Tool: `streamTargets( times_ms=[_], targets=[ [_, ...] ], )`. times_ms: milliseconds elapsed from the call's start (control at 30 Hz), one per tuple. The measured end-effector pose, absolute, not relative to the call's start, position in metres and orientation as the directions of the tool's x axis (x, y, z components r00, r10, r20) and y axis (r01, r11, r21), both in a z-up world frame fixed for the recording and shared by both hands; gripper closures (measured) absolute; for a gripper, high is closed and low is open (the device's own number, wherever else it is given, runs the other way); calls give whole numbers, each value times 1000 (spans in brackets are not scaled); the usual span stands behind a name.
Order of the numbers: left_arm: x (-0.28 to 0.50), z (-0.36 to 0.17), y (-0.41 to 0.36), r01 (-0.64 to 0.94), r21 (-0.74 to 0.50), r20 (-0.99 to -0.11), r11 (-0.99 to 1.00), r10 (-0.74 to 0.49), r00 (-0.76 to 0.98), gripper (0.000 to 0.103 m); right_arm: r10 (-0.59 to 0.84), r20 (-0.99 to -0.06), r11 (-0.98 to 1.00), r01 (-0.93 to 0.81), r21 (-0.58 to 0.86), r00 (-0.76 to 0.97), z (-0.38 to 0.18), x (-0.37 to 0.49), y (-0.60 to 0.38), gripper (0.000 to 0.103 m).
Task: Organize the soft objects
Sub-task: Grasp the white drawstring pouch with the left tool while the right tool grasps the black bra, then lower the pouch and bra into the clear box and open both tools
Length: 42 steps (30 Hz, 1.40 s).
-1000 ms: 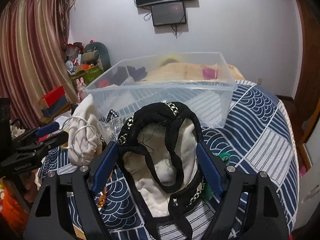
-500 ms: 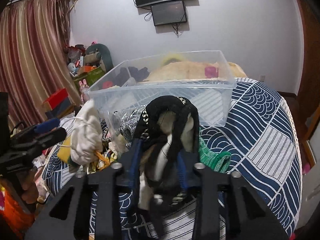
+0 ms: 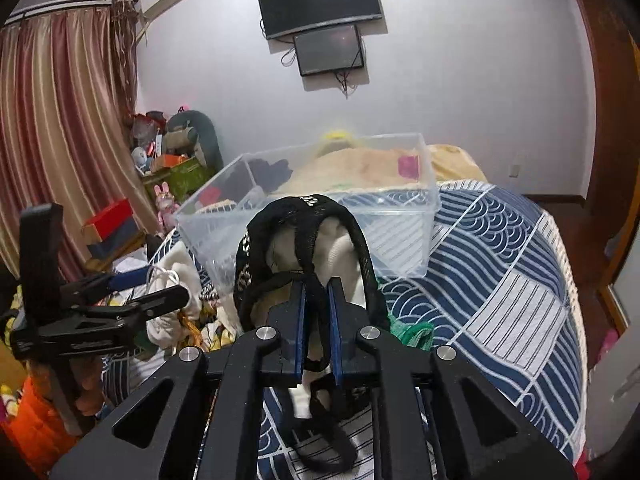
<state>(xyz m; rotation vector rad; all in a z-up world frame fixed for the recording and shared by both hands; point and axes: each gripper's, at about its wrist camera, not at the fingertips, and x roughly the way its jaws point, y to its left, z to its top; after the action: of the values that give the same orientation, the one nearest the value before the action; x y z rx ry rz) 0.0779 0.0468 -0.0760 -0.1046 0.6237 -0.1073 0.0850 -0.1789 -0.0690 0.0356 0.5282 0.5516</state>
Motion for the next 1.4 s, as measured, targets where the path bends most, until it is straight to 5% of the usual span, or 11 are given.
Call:
streamTargets(
  times_ms=[300,1067,1400],
  targets=[
    [68,-65,43,111,-138,-542,984,-169,823,88,511,-425,853,-502,143,747,-54,79,-176,94],
    [100,25,32,146,-83,-308,986,-164,937,92,475,-312,878,-468,100,823,3,133,-173,94],
    [167,4,30,68,-62,-454,996,-89,886,91,436,-431,888,-456,64,790,-29,178,-138,94]
  ],
)
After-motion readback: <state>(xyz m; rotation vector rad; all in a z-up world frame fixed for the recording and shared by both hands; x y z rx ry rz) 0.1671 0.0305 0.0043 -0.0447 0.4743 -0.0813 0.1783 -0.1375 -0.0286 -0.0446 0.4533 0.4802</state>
